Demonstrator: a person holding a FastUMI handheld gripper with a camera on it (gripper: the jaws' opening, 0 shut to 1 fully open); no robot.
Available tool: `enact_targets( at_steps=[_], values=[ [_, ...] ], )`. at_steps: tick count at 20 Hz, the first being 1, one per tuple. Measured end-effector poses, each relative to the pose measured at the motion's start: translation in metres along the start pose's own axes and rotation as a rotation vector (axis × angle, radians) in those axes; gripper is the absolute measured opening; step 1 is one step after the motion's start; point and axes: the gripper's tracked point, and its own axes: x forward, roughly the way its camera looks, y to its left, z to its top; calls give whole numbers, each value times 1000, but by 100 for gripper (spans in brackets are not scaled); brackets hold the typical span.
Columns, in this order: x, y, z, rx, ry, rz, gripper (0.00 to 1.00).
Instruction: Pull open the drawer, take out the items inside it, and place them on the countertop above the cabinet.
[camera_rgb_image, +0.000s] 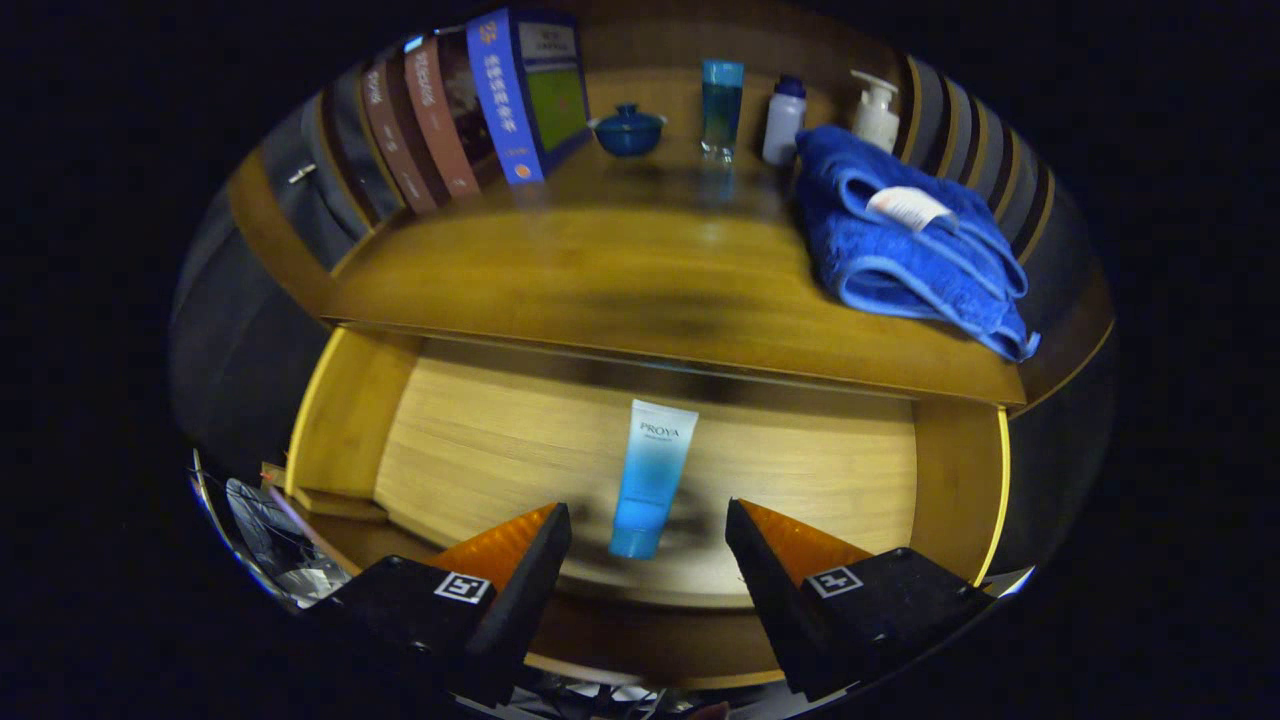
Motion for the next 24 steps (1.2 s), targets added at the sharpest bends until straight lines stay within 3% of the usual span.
enact_targets(
  at_steps=[6, 9, 11, 13, 18, 24],
  values=[
    [45, 3, -12, 11, 134, -28, 99],
    [51, 8, -25, 69, 226, -40, 64],
    [48, 6, -26, -1, 224, -17, 41],
    [36, 7, -26, -1, 204, -11, 33],
    [11, 4, -20, 1, 136, 42, 33],
    [-36, 3, -6, 11, 34, 166, 32]
  ],
)
